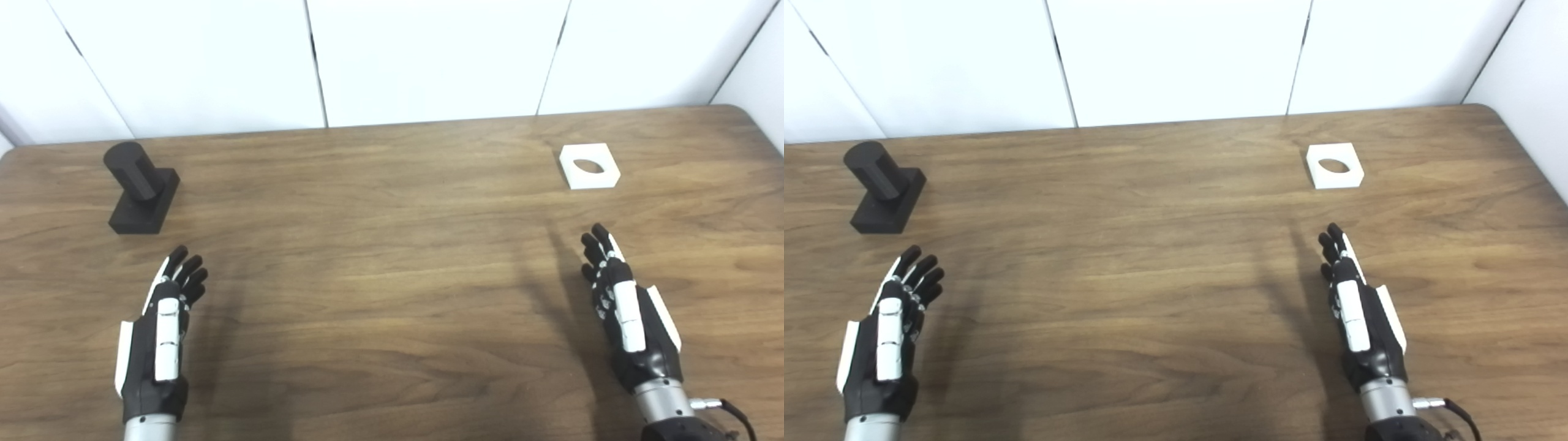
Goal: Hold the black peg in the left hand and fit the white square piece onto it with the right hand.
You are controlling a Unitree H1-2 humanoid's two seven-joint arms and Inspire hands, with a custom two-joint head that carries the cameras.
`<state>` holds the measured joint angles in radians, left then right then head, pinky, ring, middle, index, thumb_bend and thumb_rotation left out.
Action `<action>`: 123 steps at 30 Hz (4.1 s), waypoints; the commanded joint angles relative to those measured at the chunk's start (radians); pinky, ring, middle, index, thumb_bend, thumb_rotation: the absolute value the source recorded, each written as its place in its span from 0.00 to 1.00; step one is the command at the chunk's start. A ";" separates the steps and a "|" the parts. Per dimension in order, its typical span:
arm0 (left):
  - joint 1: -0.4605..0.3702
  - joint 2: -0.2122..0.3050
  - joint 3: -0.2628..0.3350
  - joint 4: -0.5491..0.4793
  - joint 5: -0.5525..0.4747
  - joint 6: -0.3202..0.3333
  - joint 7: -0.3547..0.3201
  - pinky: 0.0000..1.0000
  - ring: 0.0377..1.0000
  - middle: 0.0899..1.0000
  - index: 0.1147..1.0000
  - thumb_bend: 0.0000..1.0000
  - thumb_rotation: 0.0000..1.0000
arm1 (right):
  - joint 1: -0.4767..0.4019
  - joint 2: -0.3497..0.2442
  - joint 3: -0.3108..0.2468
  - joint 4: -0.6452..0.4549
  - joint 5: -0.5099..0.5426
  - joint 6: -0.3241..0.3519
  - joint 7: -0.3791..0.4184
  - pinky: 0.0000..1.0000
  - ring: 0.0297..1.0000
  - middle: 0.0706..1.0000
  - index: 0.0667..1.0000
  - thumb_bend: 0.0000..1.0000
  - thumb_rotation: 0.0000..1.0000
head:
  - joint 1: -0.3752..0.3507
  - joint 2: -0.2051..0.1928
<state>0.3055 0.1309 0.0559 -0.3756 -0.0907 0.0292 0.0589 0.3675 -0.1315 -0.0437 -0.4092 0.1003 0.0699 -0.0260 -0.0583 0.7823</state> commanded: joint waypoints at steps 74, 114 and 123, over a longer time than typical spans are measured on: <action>0.028 -0.045 -0.082 0.119 0.210 -0.244 0.060 0.93 0.91 0.91 0.90 0.53 0.56 | 0.008 0.010 -0.016 0.075 0.051 -0.134 0.046 1.00 1.00 1.00 1.00 0.63 1.00 | 0.227 -0.219; -0.495 0.203 0.048 0.394 1.105 0.387 0.187 0.96 0.94 0.90 0.81 0.94 0.64 | 0.023 0.032 -0.001 0.031 -0.001 -0.083 0.025 1.00 1.00 0.98 1.00 0.53 1.00 | 0.190 -0.209; -0.582 0.216 0.037 0.491 0.999 0.426 0.155 0.94 0.92 0.88 0.76 0.93 0.64 | 0.028 0.042 0.001 0.006 0.010 -0.066 0.021 1.00 1.00 0.99 1.00 0.50 1.00 | 0.183 -0.203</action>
<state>-0.2152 0.3136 0.0930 0.1148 0.9160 0.4483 0.2072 0.3869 -0.1299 -0.0484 -0.3727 0.1006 0.0023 -0.0020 0.1243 0.5783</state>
